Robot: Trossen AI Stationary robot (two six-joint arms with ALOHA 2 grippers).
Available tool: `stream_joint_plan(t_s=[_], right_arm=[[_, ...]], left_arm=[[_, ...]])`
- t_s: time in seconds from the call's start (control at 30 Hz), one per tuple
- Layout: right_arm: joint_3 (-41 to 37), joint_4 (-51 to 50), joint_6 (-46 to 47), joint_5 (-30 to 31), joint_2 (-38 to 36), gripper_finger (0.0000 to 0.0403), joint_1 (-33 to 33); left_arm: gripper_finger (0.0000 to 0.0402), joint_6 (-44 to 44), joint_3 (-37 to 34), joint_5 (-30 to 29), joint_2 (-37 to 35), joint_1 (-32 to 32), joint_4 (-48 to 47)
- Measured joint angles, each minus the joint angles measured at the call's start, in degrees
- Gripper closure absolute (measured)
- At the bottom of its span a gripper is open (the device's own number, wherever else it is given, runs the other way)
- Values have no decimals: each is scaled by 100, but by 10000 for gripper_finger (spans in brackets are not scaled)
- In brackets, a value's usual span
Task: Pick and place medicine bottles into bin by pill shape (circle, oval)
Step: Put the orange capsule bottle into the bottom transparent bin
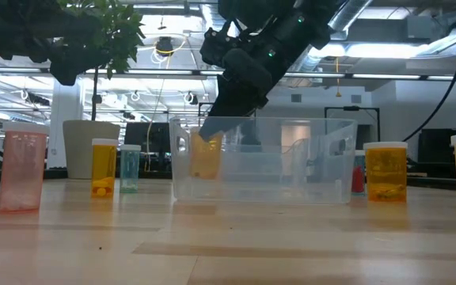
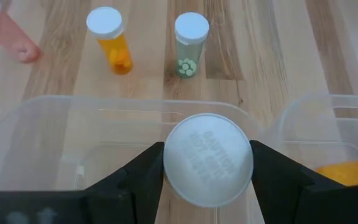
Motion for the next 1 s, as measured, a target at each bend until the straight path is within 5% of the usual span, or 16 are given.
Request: stream_joint_plan(t_s=[1.0], right_arm=[[1, 24, 20, 2, 78, 179, 82]], left_arm=[[72, -9, 0, -11, 0, 0, 0]])
